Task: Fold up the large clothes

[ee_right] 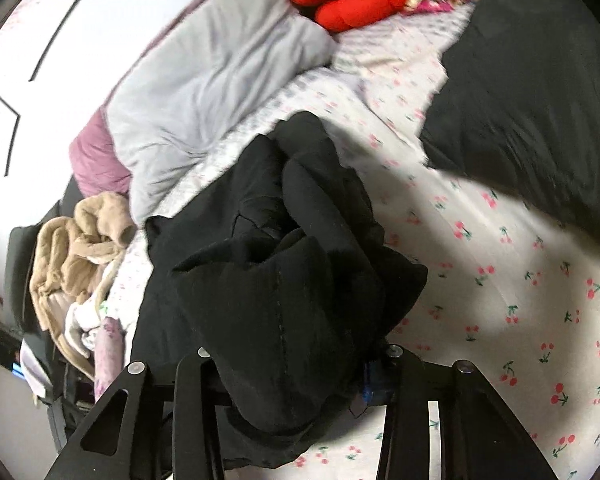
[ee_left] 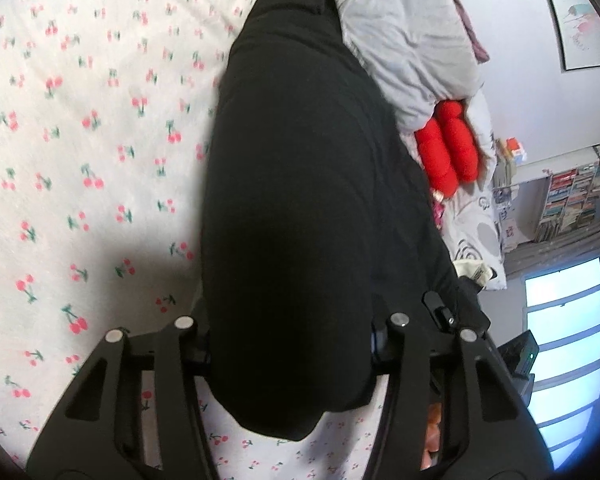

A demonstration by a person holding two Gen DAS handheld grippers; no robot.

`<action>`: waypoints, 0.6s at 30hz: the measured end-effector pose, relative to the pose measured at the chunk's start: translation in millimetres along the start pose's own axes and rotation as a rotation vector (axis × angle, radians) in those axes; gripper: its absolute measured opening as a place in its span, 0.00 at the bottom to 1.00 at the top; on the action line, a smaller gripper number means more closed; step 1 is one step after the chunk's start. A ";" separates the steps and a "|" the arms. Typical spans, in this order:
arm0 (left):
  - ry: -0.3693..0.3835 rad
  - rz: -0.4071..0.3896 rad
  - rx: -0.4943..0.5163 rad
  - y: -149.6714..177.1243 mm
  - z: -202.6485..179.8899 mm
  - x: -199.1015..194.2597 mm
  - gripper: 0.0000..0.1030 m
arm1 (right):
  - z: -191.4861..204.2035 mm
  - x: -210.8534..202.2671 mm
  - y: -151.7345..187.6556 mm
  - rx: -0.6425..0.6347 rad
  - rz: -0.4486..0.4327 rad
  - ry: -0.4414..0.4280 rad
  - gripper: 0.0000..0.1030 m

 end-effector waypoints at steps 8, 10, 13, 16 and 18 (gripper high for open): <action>0.016 -0.132 0.050 -20.7 -21.4 -46.2 0.49 | 72.1 -32.0 6.1 -0.310 -0.165 0.055 0.35; 0.004 -0.157 0.079 -24.2 -25.0 -56.8 0.49 | 87.4 -36.5 10.0 -0.358 -0.184 0.058 0.35; -0.010 -0.190 0.114 -25.6 -30.9 -63.8 0.49 | 105.3 -41.7 18.7 -0.456 -0.226 0.101 0.35; -0.013 -0.208 0.121 -28.8 -32.0 -66.9 0.48 | 116.9 -42.5 24.9 -0.510 -0.238 0.115 0.35; 0.000 -0.213 0.121 -31.6 -32.2 -72.0 0.48 | 120.3 -42.4 23.2 -0.505 -0.223 0.087 0.35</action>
Point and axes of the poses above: each gripper's, at about its wrist camera, not at the fingertips, and x roughly the way its jaws point, z to its left, y to its underside, the point moved 7 cm from there along x, roughly the way its jaws point, and after that the axes turned 2 degrees about x, right-handed, at the moved point
